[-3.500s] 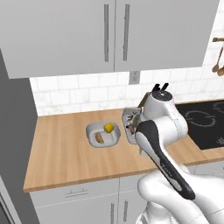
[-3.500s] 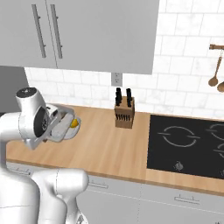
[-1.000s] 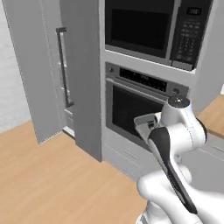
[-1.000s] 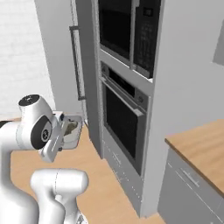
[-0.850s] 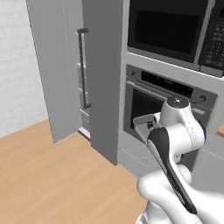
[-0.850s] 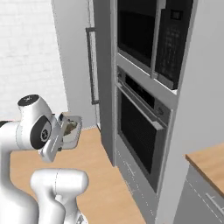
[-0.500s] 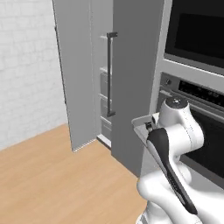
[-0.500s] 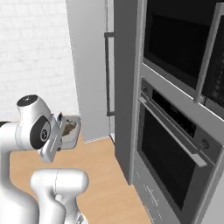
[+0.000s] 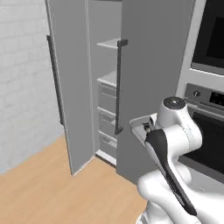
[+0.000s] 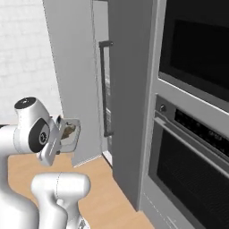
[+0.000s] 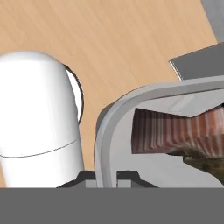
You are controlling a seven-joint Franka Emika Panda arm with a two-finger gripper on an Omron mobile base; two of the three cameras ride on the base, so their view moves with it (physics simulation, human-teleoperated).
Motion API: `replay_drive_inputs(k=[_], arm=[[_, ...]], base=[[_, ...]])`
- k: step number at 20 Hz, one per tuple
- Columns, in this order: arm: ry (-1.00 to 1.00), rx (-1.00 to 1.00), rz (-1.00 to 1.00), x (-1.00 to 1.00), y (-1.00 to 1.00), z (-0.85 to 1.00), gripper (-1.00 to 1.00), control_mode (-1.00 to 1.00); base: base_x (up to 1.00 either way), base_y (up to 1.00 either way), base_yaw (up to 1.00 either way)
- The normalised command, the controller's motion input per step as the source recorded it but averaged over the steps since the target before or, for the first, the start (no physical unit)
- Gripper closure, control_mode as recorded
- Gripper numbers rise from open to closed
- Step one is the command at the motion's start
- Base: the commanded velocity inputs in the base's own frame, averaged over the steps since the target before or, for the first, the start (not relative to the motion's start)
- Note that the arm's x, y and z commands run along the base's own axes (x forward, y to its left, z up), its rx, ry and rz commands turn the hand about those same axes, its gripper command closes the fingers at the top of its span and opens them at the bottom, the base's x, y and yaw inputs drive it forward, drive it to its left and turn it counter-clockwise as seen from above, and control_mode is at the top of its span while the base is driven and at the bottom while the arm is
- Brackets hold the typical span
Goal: Take the meat container that has the fish and place it on the second highest rack of the freezer. Then take the vegetable container that has the sweet potato and lemon and place it on the highest rack of the freezer.
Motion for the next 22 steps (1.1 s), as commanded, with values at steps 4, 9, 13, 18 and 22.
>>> replay_drive_inputs(k=[4, 9, 13, 18, 22], arm=[[0.00, 0.00, 0.00, 0.00, 0.00, 0.00, 1.00, 1.00], [0.00, 0.00, 0.00, 0.00, 0.00, 0.00, 1.00, 1.00], [0.00, 0.00, 0.00, 0.00, 0.00, 0.00, 1.00, 1.00], [0.00, 0.00, 0.00, 0.00, 0.00, 0.00, 1.00, 1.00], [0.00, 0.00, 0.00, 0.00, 0.00, 0.00, 1.00, 1.00]], base=[[0.99, 0.73, -0.64], [0.55, 0.95, -0.53], [0.03, 0.89, -0.37], [0.17, 0.82, -0.41], [0.10, 0.53, -0.38]])
